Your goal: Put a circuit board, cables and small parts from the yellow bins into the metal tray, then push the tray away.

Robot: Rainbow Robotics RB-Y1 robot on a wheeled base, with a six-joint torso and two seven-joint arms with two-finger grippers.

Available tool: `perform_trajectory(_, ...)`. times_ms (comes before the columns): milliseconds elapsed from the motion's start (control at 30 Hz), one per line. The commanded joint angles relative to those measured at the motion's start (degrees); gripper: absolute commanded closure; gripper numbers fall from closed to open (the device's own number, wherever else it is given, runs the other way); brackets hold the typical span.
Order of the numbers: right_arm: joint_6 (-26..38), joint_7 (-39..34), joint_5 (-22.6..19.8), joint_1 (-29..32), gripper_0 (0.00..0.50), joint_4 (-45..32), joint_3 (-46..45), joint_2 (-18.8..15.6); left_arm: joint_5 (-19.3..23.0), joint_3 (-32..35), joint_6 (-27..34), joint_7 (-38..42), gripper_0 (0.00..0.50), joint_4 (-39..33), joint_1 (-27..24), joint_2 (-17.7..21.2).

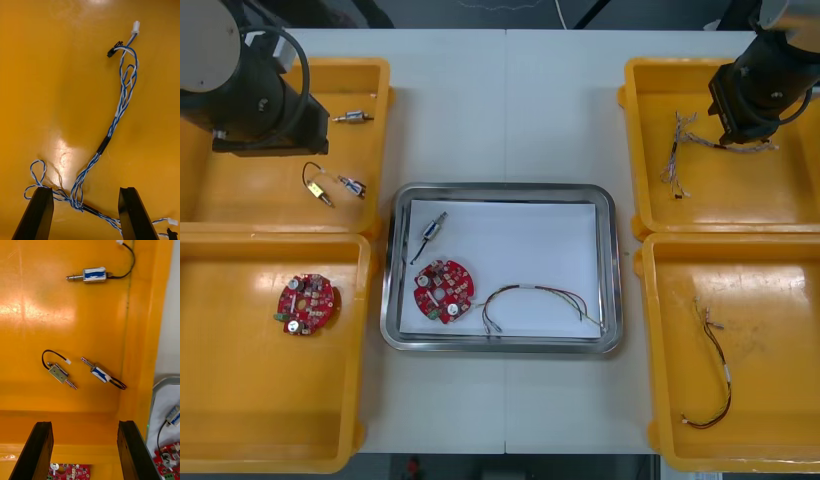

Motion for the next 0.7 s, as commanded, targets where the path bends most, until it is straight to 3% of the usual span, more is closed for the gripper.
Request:
perform_trajectory(33, -2.33, -2.25, -0.2, -0.82, 0.0, -0.76, -0.41, 0.77, -0.96, 1.33, -3.46, 7.54, 0.0, 4.2, -0.06, 2.03)
perform_trajectory(400, -6.02, -3.57, -0.37, 2.26, 0.0, -0.76, -0.41, 0.68, 0.27, 0.89, -10.58, 6.92, 0.0, 14.66, -0.06, 2.03)
perform_trajectory(700, -6.99, -4.01, -0.9, 4.54, 0.0, -0.76, -0.41, 0.86, 0.27, -4.38, -18.4, 6.75, 0.0, 21.16, -0.06, 2.03)
